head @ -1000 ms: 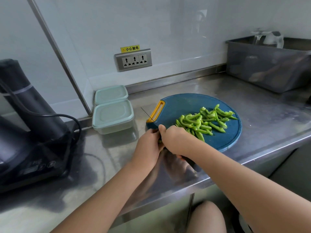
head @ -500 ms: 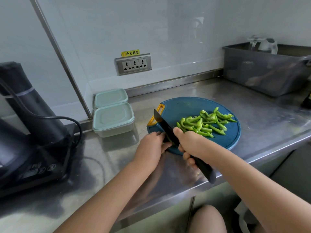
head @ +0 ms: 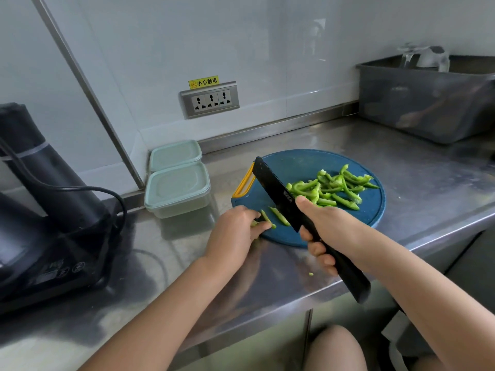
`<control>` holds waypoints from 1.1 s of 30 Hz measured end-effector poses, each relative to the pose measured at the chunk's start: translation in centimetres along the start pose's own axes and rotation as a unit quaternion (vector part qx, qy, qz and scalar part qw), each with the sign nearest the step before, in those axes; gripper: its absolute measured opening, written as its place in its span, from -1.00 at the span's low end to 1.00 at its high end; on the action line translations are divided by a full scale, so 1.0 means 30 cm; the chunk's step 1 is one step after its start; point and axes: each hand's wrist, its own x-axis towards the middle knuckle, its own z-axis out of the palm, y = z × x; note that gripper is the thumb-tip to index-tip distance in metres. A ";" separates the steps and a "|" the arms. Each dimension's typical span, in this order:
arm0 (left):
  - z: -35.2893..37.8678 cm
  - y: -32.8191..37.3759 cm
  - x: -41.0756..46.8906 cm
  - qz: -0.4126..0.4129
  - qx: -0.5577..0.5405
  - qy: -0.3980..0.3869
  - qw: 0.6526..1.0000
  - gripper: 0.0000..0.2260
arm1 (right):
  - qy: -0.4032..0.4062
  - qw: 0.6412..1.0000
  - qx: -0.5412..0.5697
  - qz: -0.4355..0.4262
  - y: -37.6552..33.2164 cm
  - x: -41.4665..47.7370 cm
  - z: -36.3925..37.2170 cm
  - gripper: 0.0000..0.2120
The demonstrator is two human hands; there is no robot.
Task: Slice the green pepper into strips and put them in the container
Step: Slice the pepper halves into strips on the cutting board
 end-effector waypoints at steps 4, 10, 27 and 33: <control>-0.045 -0.073 0.021 -0.095 -0.197 0.079 0.973 -0.88 | -0.046 0.999 0.024 0.009 -0.006 0.007 0.017 -0.46; -0.049 -0.143 0.032 -0.197 -0.362 0.021 0.911 -0.79 | -0.086 0.996 -0.008 0.038 -0.001 0.045 0.046 -0.46; 0.035 -0.023 0.025 -0.083 -0.354 0.003 0.932 -0.81 | 0.032 0.997 -0.049 -0.052 0.058 0.047 -0.026 -0.47; 0.044 -0.011 0.027 -0.106 -0.315 0.048 0.942 -0.83 | 0.019 0.994 -0.061 -0.089 0.051 0.024 -0.019 -0.46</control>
